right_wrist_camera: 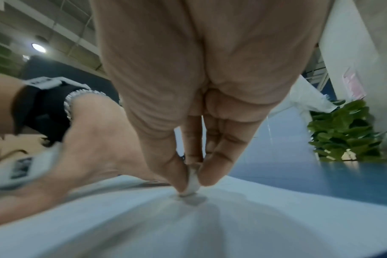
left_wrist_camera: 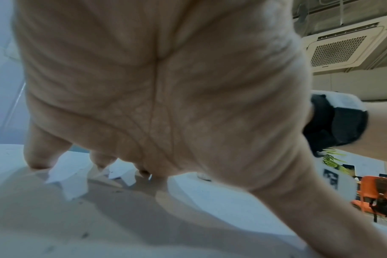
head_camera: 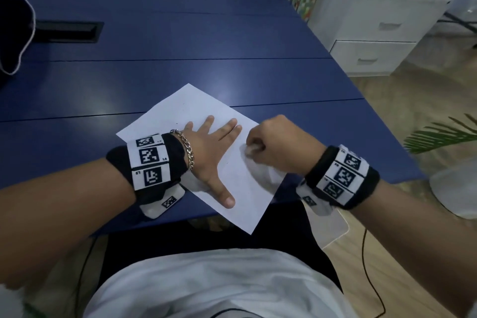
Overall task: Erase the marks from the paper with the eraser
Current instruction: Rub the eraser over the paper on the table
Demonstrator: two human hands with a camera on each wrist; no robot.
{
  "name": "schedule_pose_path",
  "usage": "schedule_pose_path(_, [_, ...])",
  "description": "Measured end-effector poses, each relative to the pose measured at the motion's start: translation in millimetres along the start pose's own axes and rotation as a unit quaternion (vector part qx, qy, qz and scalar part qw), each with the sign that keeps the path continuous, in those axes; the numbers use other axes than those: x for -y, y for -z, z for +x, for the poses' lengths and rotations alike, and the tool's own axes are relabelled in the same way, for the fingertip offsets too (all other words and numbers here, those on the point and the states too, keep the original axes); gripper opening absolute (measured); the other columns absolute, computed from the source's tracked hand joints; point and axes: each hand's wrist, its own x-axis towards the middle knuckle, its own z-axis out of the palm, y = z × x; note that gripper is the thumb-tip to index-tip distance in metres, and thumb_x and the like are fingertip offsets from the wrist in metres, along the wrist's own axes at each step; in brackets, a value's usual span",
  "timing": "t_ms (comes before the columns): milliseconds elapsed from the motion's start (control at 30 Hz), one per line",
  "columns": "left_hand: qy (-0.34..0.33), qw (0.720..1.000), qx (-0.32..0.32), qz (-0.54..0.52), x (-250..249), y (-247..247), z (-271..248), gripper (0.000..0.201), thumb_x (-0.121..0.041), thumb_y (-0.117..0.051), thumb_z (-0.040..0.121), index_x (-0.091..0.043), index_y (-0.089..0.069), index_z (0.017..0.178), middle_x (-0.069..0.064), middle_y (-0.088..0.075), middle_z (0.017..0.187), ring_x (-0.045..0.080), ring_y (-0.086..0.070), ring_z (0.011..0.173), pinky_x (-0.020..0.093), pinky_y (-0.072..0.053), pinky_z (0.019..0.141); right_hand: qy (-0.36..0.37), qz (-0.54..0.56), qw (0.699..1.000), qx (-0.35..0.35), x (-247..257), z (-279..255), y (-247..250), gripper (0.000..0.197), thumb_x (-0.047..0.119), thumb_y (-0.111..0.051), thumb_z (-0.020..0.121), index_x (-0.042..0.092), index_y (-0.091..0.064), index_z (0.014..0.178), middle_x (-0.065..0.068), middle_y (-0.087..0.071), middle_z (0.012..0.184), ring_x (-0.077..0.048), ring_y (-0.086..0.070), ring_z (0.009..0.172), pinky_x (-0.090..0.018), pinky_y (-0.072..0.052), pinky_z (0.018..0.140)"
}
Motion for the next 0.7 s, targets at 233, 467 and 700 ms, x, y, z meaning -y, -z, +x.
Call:
schedule_pose_path(233, [-0.004,1.0,0.001,-0.006,0.8,0.0,-1.6,0.183,-0.113,-0.054,0.022,-0.034,0.043,0.155,-0.02,0.047,0.163,0.036,0.032,0.158,0.069,0.003,0.126,0.041,-0.019,0.998,0.048,8.3,-3.3,-1.2,0.016,0.021,-0.057,0.088,0.018,-0.072,0.084,0.0,-0.068,0.076,-0.025,-0.061,0.072,-0.038,-0.053,0.067])
schedule_pose_path(467, [-0.014,1.0,-0.005,0.003,5.9,1.1,-6.3,0.182,-0.111,-0.06,0.024,-0.036,0.044,0.154,-0.021,0.047,0.162,0.035,0.032,0.158,0.069,0.005,0.126,0.078,0.038,0.994,0.064,-4.9,-29.0,5.0,0.013,0.027,-0.07,0.088,0.029,-0.08,0.097,0.013,-0.075,0.088,-0.006,-0.067,0.078,-0.02,-0.054,0.07])
schedule_pose_path(700, [-0.074,0.994,-0.018,0.085,26.4,5.6,-19.4,0.18,-0.098,-0.078,0.04,-0.032,0.044,0.155,-0.004,0.047,0.165,0.032,0.041,0.153,0.059,0.02,0.126,0.008,0.054,0.999,0.003,-46.9,-48.7,2.2,0.017,0.019,-0.075,0.086,0.027,-0.079,0.101,0.014,-0.07,0.092,-0.004,-0.064,0.08,-0.025,-0.055,0.075])
